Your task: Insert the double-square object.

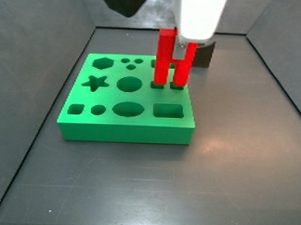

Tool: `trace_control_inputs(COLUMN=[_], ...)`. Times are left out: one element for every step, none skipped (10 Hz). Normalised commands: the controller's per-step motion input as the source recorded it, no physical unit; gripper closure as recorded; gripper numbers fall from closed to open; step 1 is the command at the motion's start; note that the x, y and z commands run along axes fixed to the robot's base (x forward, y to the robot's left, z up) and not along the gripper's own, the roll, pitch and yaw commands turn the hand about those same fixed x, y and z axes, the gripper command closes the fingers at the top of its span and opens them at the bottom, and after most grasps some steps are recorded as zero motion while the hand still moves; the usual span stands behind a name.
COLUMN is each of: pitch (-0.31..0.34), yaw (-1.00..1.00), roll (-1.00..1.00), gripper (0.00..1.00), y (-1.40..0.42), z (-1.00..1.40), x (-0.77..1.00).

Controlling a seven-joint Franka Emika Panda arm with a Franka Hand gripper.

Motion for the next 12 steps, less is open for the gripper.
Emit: trace_control_inputs(pitch=[-0.001,0.0,-0.027,-0.031,-0.044,-0.073,-0.164,-0.203,-0.243,-0.189,-0.156,-0.094], yaw=[-0.05,-0.06,0.09,0.22,0.21,0.16,0.09,0.04,0.0,-0.05,-0.08,-0.13], roll=[0.04,0.05,0.0,-0.09,-0.22,-0.29,-0.37,-0.4,-0.28,-0.08,-0.02,0.01], gripper=[1.0,1.0,1.0,1.0,1.0,1.0,1.0,1.0,1.0,1.0,1.0,1.0], y=[0.1,0.05,0.0,0.0,-0.01,-0.05,-0.02,-0.03,0.0,0.0,0.0,0.0], z=[-0.15,-0.15,-0.21,-0.21,-0.18,-0.15,-0.11,-0.1,-0.4,-0.5,-0.53,-0.43], x=[-0.12,-0.1,-0.01,0.0,0.02,0.08,0.0,0.0,0.0,0.0,0.09,0.06])
